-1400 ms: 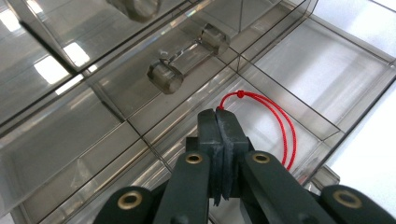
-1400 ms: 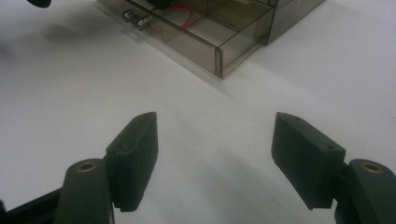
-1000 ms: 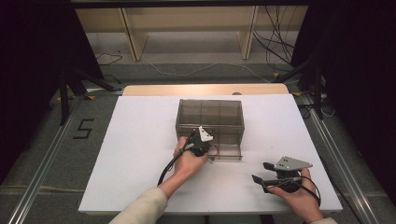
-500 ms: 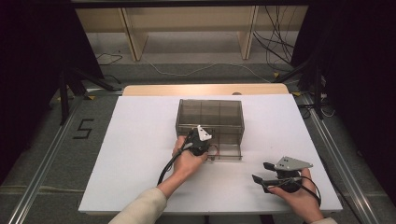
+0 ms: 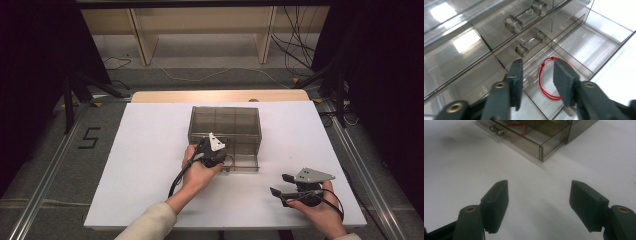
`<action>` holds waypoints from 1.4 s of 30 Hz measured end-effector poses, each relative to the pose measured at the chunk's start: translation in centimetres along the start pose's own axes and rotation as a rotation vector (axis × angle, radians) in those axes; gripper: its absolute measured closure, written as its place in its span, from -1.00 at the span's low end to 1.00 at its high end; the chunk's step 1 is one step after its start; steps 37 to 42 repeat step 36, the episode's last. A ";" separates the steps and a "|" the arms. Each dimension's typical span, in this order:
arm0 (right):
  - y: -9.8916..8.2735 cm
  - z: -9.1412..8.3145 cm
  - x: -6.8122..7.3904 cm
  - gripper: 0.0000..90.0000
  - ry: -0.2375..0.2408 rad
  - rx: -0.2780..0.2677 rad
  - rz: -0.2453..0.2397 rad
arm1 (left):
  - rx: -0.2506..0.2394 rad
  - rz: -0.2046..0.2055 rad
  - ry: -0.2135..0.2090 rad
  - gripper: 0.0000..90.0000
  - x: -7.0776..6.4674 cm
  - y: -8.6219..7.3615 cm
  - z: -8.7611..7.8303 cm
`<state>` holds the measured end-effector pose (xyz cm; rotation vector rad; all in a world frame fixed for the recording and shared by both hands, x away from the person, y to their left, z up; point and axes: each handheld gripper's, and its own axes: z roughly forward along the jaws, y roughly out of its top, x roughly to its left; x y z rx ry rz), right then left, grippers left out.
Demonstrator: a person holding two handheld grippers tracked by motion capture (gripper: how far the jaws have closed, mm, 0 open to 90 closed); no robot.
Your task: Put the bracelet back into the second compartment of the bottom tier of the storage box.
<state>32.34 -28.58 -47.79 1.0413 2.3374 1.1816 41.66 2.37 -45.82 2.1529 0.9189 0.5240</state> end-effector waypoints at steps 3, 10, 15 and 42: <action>0.0 0.0 0.0 -0.28 0.000 0.000 0.000 | -0.002 -0.018 0.002 0.04 0.0 0.1 -0.7; 0.0 0.0 0.0 -0.28 -0.001 -0.001 -0.001 | -0.025 -0.057 -0.028 -0.29 0.3 0.1 -2.8; -0.1 -0.1 0.0 -0.28 -0.002 -0.003 0.003 | -0.063 -0.032 -0.070 -0.39 0.7 -0.9 -4.8; -0.1 0.0 0.1 -0.30 0.003 0.009 -0.011 | -0.065 -0.039 -0.037 -0.62 4.6 -10.7 -11.0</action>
